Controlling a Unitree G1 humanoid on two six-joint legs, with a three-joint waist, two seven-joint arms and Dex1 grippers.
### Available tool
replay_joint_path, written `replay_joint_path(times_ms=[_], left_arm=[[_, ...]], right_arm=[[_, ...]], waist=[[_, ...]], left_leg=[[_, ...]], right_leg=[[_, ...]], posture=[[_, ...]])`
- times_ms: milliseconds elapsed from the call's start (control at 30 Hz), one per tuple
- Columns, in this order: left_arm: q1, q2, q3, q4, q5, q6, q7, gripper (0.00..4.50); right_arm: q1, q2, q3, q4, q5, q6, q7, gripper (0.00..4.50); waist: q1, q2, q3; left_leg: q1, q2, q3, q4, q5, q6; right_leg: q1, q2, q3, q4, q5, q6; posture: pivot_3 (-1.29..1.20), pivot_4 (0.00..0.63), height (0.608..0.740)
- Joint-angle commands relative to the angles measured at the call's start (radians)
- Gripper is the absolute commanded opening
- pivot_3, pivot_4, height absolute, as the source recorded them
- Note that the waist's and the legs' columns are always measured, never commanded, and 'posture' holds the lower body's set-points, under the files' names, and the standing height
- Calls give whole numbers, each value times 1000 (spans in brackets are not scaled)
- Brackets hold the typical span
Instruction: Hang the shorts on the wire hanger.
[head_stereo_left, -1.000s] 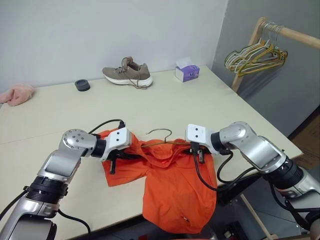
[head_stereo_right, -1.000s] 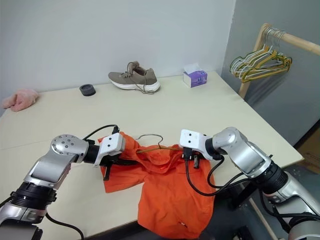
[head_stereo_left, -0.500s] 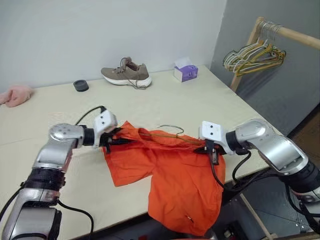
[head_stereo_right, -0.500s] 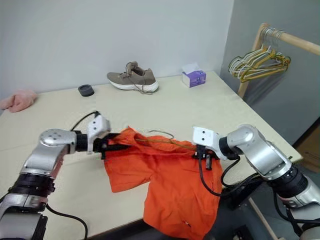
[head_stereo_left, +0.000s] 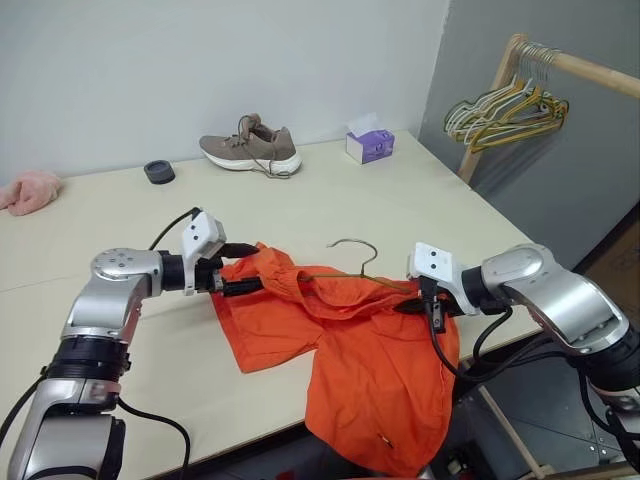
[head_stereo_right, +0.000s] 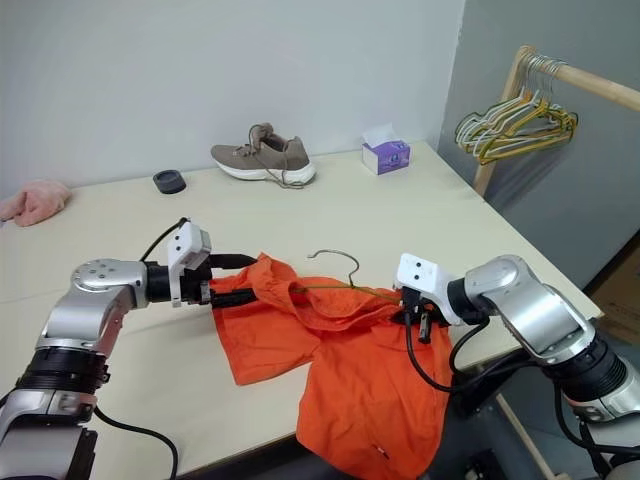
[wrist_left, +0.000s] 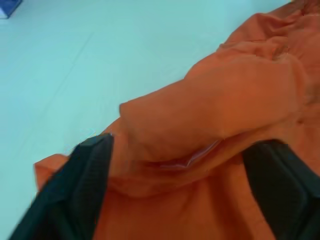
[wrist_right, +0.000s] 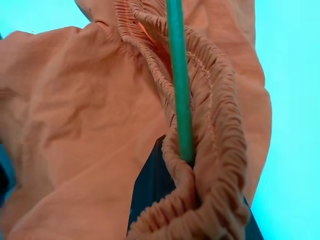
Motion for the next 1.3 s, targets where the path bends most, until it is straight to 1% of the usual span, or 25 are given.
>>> replay_joint_path(times_ms=[33, 167, 233, 367, 500, 633, 733, 900, 1000, 1067, 1233, 1300], left_arm=[[-15, 23, 57, 36, 25, -76, 53, 4477], [-5, 31, 68, 51, 31, -106, 54, 4477], [17, 28, 63, -3, 7, -79, 36, 4477], [46, -2, 49, -204, -113, 113, 18, 4477], [38, -72, 4, -404, -199, 264, 62, 4477], [-7, -186, -67, -510, -235, 348, 135, 4477], [-47, -282, -123, -528, -194, 348, 218, 4477], [-119, -414, -221, -518, -167, 345, 274, 4477], [-170, -475, -274, -486, -136, 327, 283, 4477], [-197, -505, -297, -463, -109, 312, 300, 4477], [-260, -593, -348, -424, -28, 249, 366, 4477], [-303, -645, -351, -390, -1, 234, 408, 4477]], right_arm=[[11, -20, -84, 10, 21, 17, -24, 0], [47, -27, -124, 21, 34, 34, -48, 0], [76, -14, -179, 20, 59, 76, -85, 0], [153, 21, -325, -11, 109, 166, -173, 0], [239, 56, -474, -74, 162, 300, -260, 0], [303, 118, -663, -127, 190, 474, -362, 0], [330, 144, -799, -132, 172, 557, -436, 0], [355, 91, -958, -84, 108, 603, -537, 0], [370, 28, -1012, -54, 86, 582, -556, 0], [365, 5, -1038, -36, 77, 578, -571, 0], [313, -25, -1092, 12, 27, 568, -643, 0], [266, -52, -1109, 52, 4, 553, -676, 0]], waist=[[1, 0, 0], [3, 0, 0], [3, 0, 0], [7, -1, 0], [11, -1, -1], [8, 1, -2], [5, 2, -2], [-13, 8, -6], [-26, 13, -8], [-39, 14, -9], [-78, 17, -11], [-82, 17, -10]], left_leg=[[0, 0, 0, 0, 0, 0], [0, 0, 0, 0, 0, 0], [0, 0, 0, 0, 0, 0], [0, 0, 1, 0, 0, 0], [0, 0, 1, 1, 0, 0], [1, -1, 1, 1, 0, 0], [1, -1, 0, 1, 0, 0], [1, -1, 0, 1, 0, 0], [1, -2, 2, 0, 0, 0], [2, -2, 2, 0, -1, 1], [5, -2, 3, -2, -1, 2], [5, -2, 3, -2, -2, 3]], right_leg=[[0, 0, 0, 0, 0, 0], [0, 0, 0, 0, 0, 0], [0, 0, 0, 0, 0, 0], [0, 0, 0, 1, 0, 0], [0, -1, 0, 1, 0, 0], [2, 0, 1, 1, 0, 0], [2, 0, 0, 0, 0, 0], [3, 1, 0, -2, 0, 0], [5, 0, 0, -5, 0, 1], [6, 0, 0, -6, -1, 1], [7, 1, 1, -6, -3, 0], [8, 1, 1, -6, -4, 1]], posture=[[-390, 0, 740], [-388, 0, 740], [-385, 0, 740], [-397, 0, 740], [-416, 0, 740], [-453, 0, 740], [-480, 0, 740], [-495, 0, 740], [-504, 0, 740], [-506, 0, 740], [-504, 0, 740], [-501, 2, 740]])
